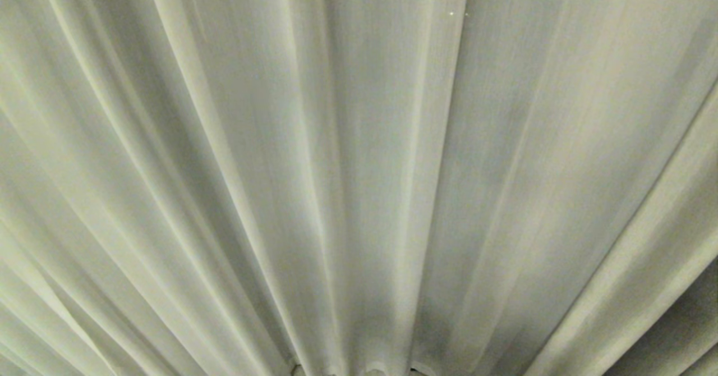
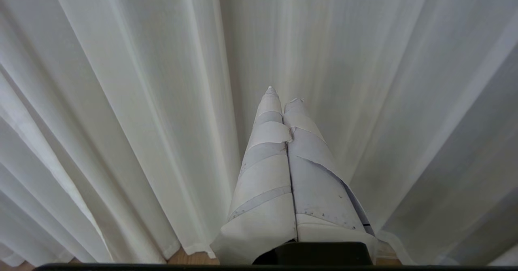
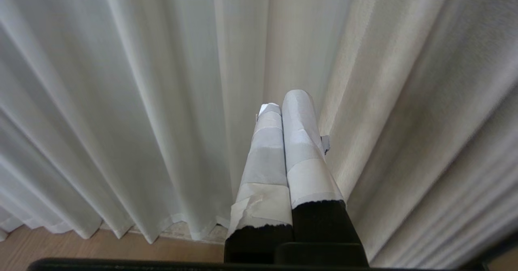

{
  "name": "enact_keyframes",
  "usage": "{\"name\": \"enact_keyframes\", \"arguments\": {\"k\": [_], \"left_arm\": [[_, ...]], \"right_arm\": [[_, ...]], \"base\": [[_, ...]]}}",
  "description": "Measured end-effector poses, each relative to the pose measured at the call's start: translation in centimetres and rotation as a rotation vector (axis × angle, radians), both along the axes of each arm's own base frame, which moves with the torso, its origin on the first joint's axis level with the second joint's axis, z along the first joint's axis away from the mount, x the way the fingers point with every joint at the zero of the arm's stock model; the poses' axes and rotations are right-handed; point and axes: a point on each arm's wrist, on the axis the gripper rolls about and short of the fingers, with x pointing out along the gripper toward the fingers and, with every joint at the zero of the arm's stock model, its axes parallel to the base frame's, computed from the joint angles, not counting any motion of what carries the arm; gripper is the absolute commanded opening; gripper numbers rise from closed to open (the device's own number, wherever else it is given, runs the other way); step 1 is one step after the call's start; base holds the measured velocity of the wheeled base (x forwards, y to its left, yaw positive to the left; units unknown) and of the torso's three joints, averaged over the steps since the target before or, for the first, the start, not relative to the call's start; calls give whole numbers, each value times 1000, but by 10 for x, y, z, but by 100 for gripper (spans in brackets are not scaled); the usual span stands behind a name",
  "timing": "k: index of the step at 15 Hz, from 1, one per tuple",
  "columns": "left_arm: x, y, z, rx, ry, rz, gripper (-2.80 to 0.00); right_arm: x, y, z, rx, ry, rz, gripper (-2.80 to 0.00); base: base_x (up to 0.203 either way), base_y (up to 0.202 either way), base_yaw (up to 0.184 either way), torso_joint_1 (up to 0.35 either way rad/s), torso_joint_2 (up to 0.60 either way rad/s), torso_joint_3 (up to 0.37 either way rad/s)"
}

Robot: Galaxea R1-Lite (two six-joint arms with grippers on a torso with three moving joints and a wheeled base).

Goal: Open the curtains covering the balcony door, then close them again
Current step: Close the outer curtains on both sides

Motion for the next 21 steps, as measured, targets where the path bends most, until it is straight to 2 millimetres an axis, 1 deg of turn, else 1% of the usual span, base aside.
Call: {"name": "enact_keyframes", "arguments": {"k": [9,11,12,14,16,18,21], "left_arm": [[0,0,0,0,0,0,-280],[0,0,0,0,0,0,-280],[0,0,0,0,0,0,-280],[0,0,0,0,0,0,-280],[0,0,0,0,0,-1,-280],[0,0,0,0,0,0,-280],[0,0,0,0,0,-1,-280]], "right_arm": [[0,0,0,2,0,-2,-280],[-1,0,4,8,-23,0,-280],[-3,0,10,8,-42,8,-280],[-7,0,27,10,-72,21,-280],[-8,0,51,18,-95,22,-280],[-8,0,84,32,-125,14,-280],[4,0,131,62,-128,-90,-280]], "base": [[0,0,0,3,0,0],[0,0,0,0,0,0],[0,0,0,0,0,0],[0,0,0,0,0,0],[0,0,0,0,0,0],[0,0,0,0,0,0],[0,0,0,0,0,0]]}}
